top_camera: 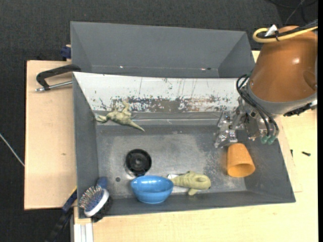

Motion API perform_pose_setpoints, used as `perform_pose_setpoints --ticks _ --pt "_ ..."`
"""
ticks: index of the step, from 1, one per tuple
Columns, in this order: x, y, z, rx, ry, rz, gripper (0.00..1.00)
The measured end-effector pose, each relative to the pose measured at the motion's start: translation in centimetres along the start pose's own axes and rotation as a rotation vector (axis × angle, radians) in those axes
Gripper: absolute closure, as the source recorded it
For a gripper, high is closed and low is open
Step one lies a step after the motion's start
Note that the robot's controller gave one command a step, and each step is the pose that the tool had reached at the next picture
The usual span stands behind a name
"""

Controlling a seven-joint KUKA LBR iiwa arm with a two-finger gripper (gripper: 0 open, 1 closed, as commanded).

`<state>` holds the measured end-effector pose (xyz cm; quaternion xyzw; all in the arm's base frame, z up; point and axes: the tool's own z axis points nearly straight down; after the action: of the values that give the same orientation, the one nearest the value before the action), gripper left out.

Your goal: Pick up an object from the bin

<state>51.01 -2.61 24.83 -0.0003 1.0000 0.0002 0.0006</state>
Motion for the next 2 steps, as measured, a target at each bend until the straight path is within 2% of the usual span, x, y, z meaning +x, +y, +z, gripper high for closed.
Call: perform_pose_setpoints --ticks 1,2 --pt "-1.49 -1.58 9.43 -0.001 0.007 -0.131 1.00" --pt "-1.61 -1.54 9.03 0.000 0.000 -0.131 0.00"
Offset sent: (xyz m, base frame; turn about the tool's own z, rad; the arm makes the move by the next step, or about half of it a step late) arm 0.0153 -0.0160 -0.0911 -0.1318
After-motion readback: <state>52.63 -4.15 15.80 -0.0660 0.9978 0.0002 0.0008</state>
